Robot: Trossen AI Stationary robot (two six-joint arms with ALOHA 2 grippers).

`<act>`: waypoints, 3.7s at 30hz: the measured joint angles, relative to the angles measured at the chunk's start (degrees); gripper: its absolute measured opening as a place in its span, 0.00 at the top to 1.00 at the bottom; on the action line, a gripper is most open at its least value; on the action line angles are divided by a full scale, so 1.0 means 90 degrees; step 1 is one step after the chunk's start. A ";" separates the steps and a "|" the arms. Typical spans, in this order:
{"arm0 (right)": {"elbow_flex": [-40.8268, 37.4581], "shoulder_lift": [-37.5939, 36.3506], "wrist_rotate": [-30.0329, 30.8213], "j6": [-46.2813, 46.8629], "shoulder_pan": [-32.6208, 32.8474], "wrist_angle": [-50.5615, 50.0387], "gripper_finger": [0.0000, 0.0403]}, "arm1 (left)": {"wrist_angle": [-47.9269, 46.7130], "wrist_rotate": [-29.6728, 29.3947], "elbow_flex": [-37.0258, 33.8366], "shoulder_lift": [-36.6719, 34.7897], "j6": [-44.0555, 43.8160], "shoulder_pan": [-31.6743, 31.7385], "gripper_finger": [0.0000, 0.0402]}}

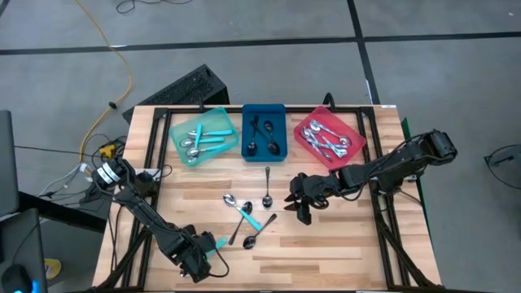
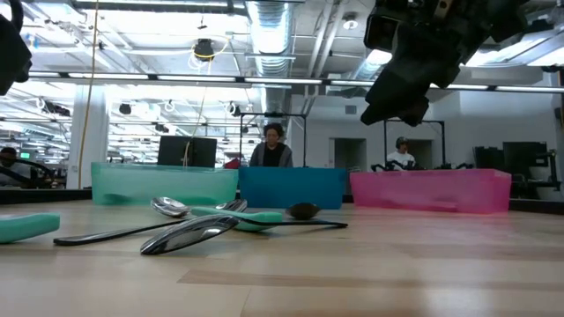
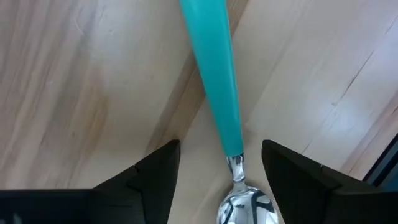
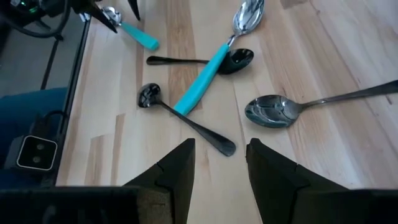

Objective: Sort silverware by color (type)
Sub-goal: Put the blue spoon into the light blue bin

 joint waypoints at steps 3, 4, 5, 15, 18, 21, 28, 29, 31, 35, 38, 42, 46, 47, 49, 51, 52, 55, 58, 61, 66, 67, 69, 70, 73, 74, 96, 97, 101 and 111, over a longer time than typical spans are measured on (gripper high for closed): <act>0.0000 0.0000 0.0000 0.0000 0.0000 -0.0002 0.59 | -0.0141 0.0022 0.0002 0.0002 0.0109 -0.0016 0.49; 0.0000 0.0000 0.0000 0.0000 0.0000 -0.0003 0.59 | -0.0190 -0.0006 0.0000 0.0005 0.0128 -0.0019 0.51; 0.0000 0.0000 0.0000 0.0000 0.0000 -0.0005 0.59 | -0.0228 -0.0031 -0.0003 0.0005 0.0143 -0.0021 0.53; 0.0000 0.0000 0.0002 0.0000 0.0000 -0.0012 0.59 | -0.0429 -0.0140 -0.0032 0.0015 0.0458 -0.0017 0.90; 0.0000 0.0000 0.0001 0.0001 0.0000 -0.0012 0.59 | -0.0417 -0.0215 -0.0034 0.0017 0.0565 -0.0017 0.97; 0.0000 0.0000 0.0000 0.0001 0.0000 -0.0006 0.59 | -0.0401 -0.0329 -0.0037 0.0017 0.0692 0.0008 0.96; 0.0000 0.0000 0.0000 -0.0143 0.0000 0.0235 0.59 | -0.0398 -0.1510 -0.0083 -0.0265 0.1130 0.0050 0.96; 0.0000 -0.0001 0.0001 -0.0200 0.0000 0.0341 0.59 | -0.0392 -0.1782 -0.0083 -0.0377 0.1188 0.0072 0.96; 0.0000 0.0000 0.0085 -0.0327 0.0000 0.0582 0.59 | -0.0363 -0.2347 -0.0071 -0.0622 0.1272 0.0090 0.96; 0.0000 0.0000 0.0293 -0.0695 0.0000 0.1124 0.59 | -0.0346 -0.3464 -0.0071 -0.1122 0.1611 0.0106 0.96; 0.0000 0.0000 0.0344 -0.1086 0.0000 0.1652 0.59 | -0.0269 -0.4659 -0.0061 -0.1507 0.2009 0.0119 0.96; 0.0000 0.0000 0.0490 -0.1647 0.0039 0.2348 0.59 | 0.0060 -0.5716 -0.0056 -0.1966 0.2820 0.0104 0.97; 0.0000 0.0058 0.0499 -0.2162 0.0076 0.2947 0.59 | 0.0656 -0.5798 -0.0056 -0.2264 0.4117 0.0129 0.97; 0.0002 0.0105 0.0504 -0.2277 0.0081 0.3081 0.59 | 0.0830 -0.5728 -0.0056 -0.2320 0.4466 0.0135 0.97; -0.0005 0.0219 0.0502 -0.2426 0.0092 0.3217 0.59 | 0.1239 -0.5472 -0.0056 -0.2421 0.5142 0.0188 0.97; 0.0002 0.0407 0.0498 -0.2436 0.0092 0.3510 0.59 | 0.1815 -0.5102 -0.0173 -0.2541 0.5790 0.0275 0.97; 0.0002 0.0504 0.0498 -0.2427 0.0092 0.3583 0.59 | 0.2210 -0.4938 -0.0338 -0.2612 0.6092 0.0329 0.97; 0.0000 0.0835 0.0477 -0.2378 0.0092 0.3953 0.59 | 0.3419 -0.4271 -0.1075 -0.2886 0.6599 0.0554 0.97; 0.0000 0.1057 0.0470 -0.2339 0.0110 0.4288 0.57 | 0.4284 -0.3670 -0.1859 -0.3272 0.6836 0.0770 0.97; 0.0007 0.1230 0.0457 -0.2334 0.0149 0.4753 0.52 | 0.5483 -0.3421 -0.2599 -0.3747 0.7322 0.0944 0.97; 0.0167 0.1580 0.0447 -0.2382 0.0158 0.5407 0.40 | 0.8246 -0.2786 -0.3890 -0.4222 0.8026 0.1315 0.97; 0.0244 0.1681 0.0452 -0.2384 0.0154 0.5511 0.38 | 0.8692 -0.2706 -0.4131 -0.4244 0.8029 0.1415 0.97; 0.0535 0.1960 0.0452 -0.2488 0.0141 0.5719 0.35 | 0.9337 -0.2636 -0.4544 -0.4253 0.7966 0.1586 0.97; 0.0651 0.2063 0.0455 -0.2576 0.0141 0.5654 0.35 | 0.9548 -0.2642 -0.4698 -0.4239 0.7914 0.1666 0.97; 0.1172 0.2448 0.0516 -0.2808 0.0144 0.5677 0.34 | 0.9838 -0.2642 -0.4953 -0.4235 0.7782 0.1852 0.97; 0.1293 0.2519 0.0610 -0.2881 0.0146 0.5641 0.34 | 0.9876 -0.2635 -0.4973 -0.4233 0.7779 0.1896 0.97; 0.2732 0.3228 0.1122 -0.3388 0.0059 0.4995 0.34 | 0.9842 -0.2664 -0.4996 -0.4238 0.8228 0.2257 0.97; 0.2732 0.3228 0.1120 -0.3388 0.0049 0.5074 0.34 | 0.9842 -0.2628 -0.4996 -0.4238 0.8230 0.2283 0.97; 0.2739 0.3221 0.1098 -0.3385 0.0000 0.5130 0.34 | 0.9842 -0.2614 -0.4996 -0.4238 0.8228 0.2380 0.97; 0.2732 0.3223 0.1111 -0.3328 -0.0114 0.5151 0.34 | 0.9856 -0.2138 -0.4991 -0.4238 0.8244 0.2669 0.97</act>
